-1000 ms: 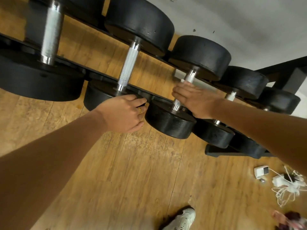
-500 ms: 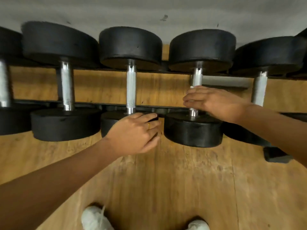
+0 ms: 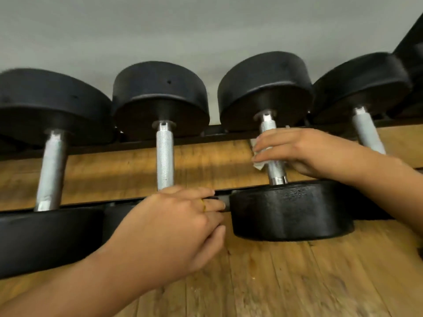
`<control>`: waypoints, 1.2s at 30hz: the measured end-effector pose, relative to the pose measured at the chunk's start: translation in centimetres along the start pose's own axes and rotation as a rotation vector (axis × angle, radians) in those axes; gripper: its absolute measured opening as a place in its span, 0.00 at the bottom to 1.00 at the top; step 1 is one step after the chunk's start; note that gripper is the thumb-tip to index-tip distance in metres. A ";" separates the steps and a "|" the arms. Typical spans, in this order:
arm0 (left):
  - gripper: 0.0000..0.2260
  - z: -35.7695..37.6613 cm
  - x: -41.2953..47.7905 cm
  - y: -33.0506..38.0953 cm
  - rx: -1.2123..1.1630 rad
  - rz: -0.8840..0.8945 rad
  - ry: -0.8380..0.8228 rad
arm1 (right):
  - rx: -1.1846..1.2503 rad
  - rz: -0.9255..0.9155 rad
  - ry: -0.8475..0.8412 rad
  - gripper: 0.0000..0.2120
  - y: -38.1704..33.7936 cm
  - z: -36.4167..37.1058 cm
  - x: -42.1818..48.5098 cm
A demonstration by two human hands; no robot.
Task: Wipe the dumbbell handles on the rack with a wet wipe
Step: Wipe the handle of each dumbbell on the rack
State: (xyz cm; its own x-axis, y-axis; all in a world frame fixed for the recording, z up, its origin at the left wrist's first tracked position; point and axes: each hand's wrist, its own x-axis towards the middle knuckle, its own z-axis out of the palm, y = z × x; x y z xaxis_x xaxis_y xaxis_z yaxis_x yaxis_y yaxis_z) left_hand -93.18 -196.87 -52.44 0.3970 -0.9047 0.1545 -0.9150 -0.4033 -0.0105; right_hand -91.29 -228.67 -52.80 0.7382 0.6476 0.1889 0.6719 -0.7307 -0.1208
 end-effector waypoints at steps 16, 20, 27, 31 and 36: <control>0.15 -0.4 0.5 0.5 -0.142 -0.026 -0.013 | 0.479 1.037 0.978 0.15 2.2 -4.4 2.4; 0.16 -0.2 0.7 0.3 -0.140 0.012 -0.005 | 0.526 1.063 1.007 0.17 2.3 -2.4 2.9; 0.17 -0.1 0.9 0.0 -0.137 0.045 -0.006 | 0.633 1.023 1.014 0.19 0.5 -1.2 1.9; 0.18 0.1 1.1 -0.2 -0.144 0.043 0.019 | 0.642 0.957 0.886 0.18 -0.2 -1.6 0.6; 0.19 0.5 1.3 -0.3 -0.132 0.055 0.034 | 0.730 0.961 0.855 0.19 1.7 -2.3 2.0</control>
State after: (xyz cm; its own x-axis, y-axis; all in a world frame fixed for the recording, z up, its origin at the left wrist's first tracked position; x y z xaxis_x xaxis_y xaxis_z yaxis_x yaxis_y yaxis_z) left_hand -92.31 -198.01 -52.67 0.3452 -0.9189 0.1911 -0.9378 -0.3295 0.1096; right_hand -88.82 -229.16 -50.35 0.8229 -0.5210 0.2268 0.0294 -0.3596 -0.9327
